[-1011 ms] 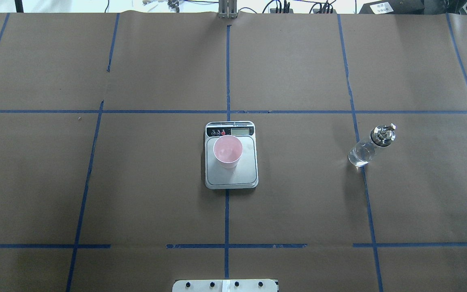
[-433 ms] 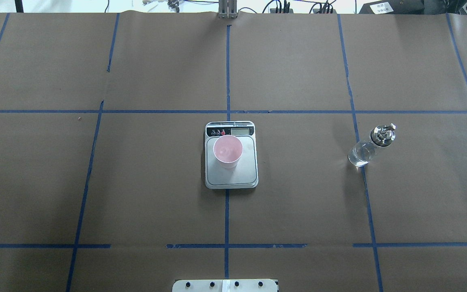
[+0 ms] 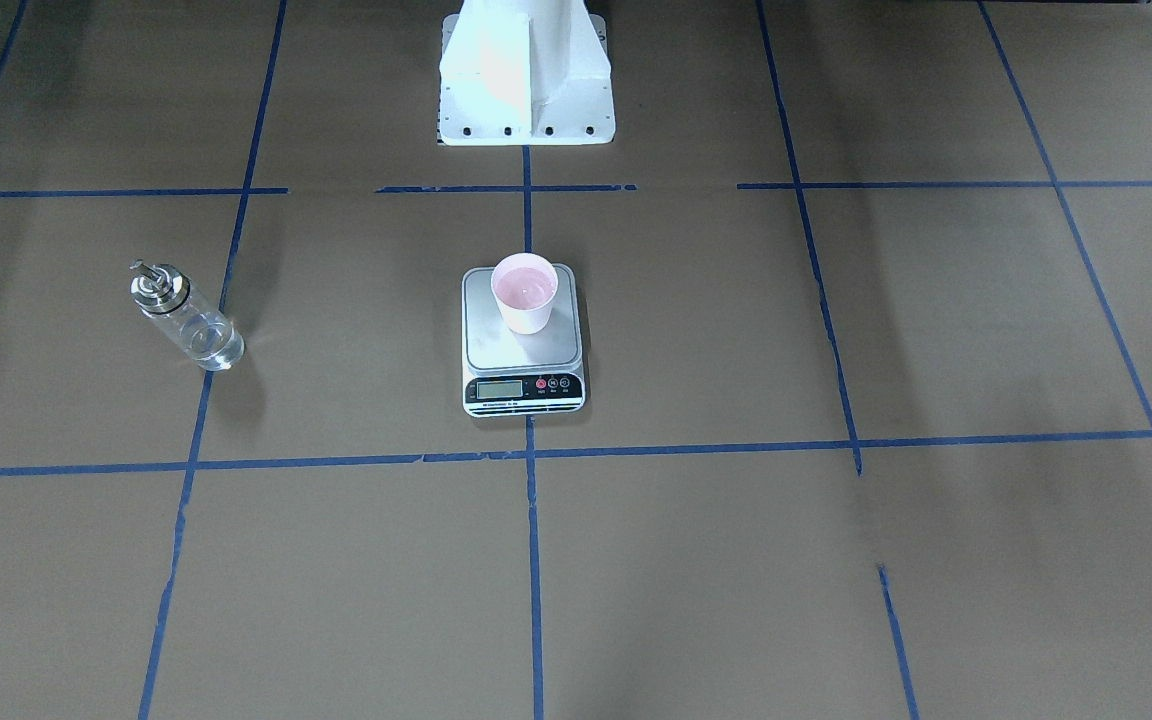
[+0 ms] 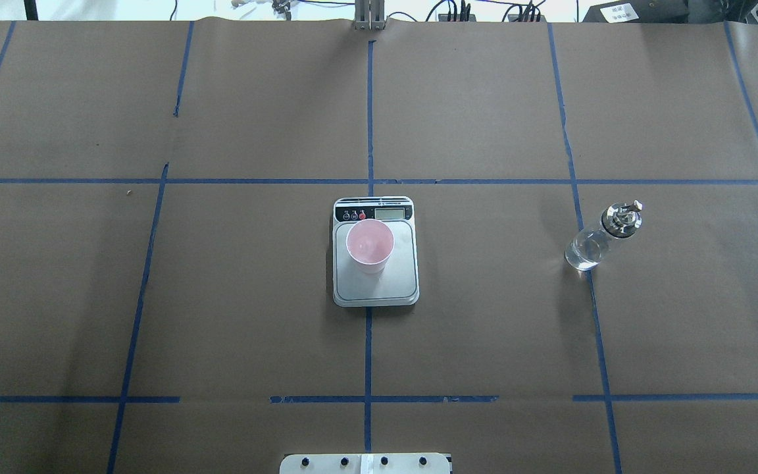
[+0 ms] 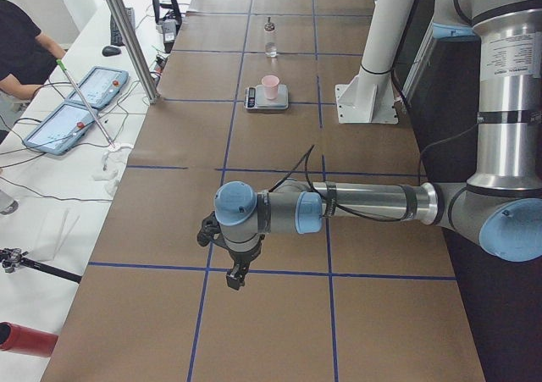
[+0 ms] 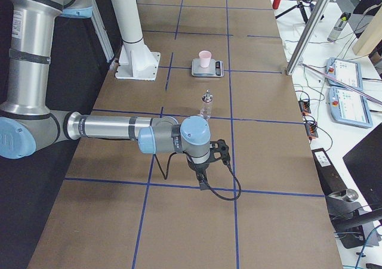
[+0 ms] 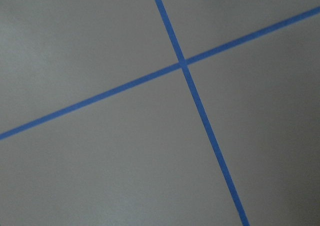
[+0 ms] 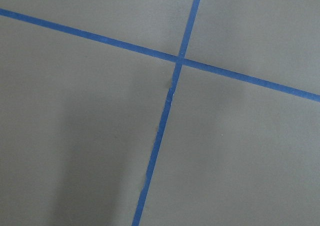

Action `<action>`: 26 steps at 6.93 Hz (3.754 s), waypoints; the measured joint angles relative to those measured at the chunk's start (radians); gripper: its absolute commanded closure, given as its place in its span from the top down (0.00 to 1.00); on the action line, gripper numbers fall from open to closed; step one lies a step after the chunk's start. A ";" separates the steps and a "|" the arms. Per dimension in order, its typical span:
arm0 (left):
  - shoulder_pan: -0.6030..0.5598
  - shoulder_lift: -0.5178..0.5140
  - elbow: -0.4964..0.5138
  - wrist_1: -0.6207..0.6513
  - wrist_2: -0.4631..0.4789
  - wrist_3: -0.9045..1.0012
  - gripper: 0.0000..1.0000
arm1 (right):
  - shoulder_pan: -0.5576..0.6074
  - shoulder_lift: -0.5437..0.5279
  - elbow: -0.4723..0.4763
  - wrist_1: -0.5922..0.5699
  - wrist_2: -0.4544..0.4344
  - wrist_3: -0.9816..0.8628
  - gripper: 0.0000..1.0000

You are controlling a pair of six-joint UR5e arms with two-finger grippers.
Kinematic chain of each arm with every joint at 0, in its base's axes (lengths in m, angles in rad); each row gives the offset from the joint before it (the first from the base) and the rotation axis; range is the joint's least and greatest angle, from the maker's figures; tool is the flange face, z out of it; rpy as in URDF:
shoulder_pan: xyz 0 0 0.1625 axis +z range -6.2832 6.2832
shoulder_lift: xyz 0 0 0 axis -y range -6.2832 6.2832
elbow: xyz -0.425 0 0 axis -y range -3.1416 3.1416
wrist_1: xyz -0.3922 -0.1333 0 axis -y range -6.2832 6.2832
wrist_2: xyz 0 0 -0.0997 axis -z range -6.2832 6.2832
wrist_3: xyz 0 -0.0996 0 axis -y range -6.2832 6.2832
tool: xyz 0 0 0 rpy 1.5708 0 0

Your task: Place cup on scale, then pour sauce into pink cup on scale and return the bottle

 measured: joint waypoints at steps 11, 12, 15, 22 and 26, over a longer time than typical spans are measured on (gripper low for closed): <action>-0.003 -0.001 0.000 -0.133 -0.023 -0.262 1.00 | 0.001 0.012 -0.060 0.003 0.075 0.189 1.00; -0.003 0.001 0.003 -0.170 -0.023 -0.295 1.00 | 0.001 0.013 -0.056 0.003 0.074 0.194 1.00; -0.002 -0.010 0.002 -0.202 -0.015 -0.316 1.00 | 0.001 0.019 -0.049 0.003 0.071 0.201 1.00; -0.002 -0.019 -0.003 -0.201 -0.012 -0.320 1.00 | 0.001 0.019 -0.048 0.003 0.066 0.201 1.00; -0.003 -0.020 -0.006 -0.204 -0.012 -0.324 1.00 | 0.001 0.022 -0.035 0.003 0.064 0.203 1.00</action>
